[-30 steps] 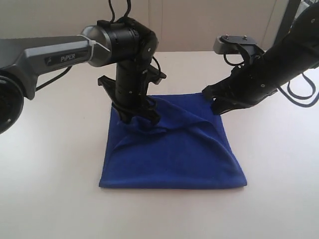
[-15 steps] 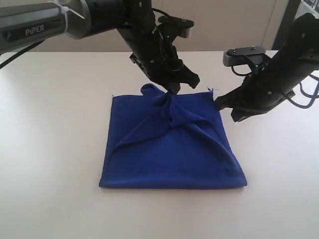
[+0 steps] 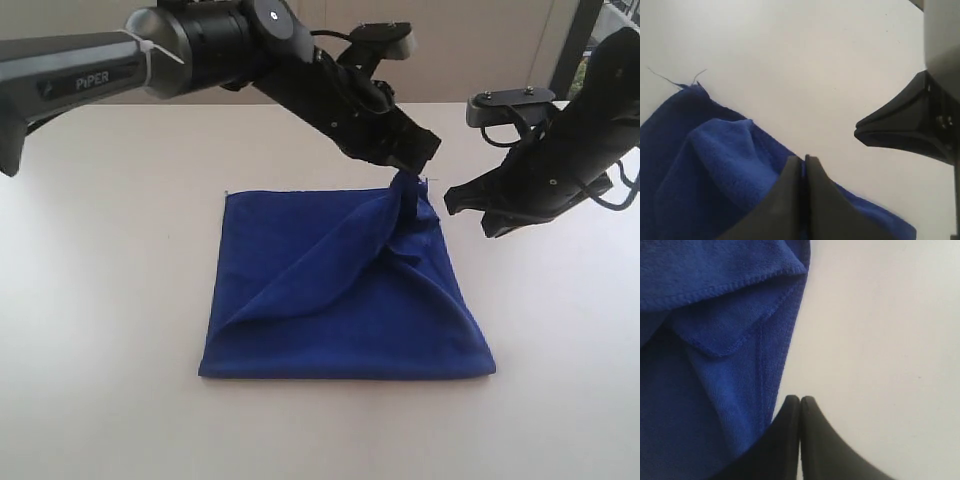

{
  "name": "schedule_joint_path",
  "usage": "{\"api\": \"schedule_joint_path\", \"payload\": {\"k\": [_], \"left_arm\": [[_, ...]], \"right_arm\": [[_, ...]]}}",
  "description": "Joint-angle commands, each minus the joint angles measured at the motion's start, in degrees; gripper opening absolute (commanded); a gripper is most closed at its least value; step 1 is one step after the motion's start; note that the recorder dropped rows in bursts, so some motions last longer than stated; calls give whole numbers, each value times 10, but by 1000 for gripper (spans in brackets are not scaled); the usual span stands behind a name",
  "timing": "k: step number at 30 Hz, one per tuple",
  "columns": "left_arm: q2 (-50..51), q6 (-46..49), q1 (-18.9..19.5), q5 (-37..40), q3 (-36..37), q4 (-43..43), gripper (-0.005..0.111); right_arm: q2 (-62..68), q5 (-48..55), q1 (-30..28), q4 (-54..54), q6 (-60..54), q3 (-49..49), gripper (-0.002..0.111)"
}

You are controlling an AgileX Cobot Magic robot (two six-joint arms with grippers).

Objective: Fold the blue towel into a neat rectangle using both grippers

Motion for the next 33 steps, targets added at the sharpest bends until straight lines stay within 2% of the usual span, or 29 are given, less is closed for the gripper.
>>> {"api": "schedule_joint_path", "payload": {"k": [1, 4, 7, 9, 17, 26, 33], "left_arm": [[-33, -19, 26, 39, -1, 61, 0], [-51, -97, 61, 78, -1, 159, 0], [-51, -101, 79, 110, -1, 165, 0], [-50, -89, 80, 117, 1, 182, 0], [-51, -119, 80, 125, 17, 286, 0], [-50, -120, 79, 101, 28, 266, 0], [-50, -120, 79, 97, 28, 258, 0]], "right_arm": [[-7, -3, -2, -2, 9, -3, 0], [-7, 1, -2, 18, 53, -3, 0], [-7, 1, -2, 112, 45, 0, 0], [-4, -8, -1, 161, 34, 8, 0], [11, -54, 3, 223, 41, 45, 0], [37, -91, 3, 335, 41, 56, 20], [72, -105, 3, 403, 41, 57, 21]]}}
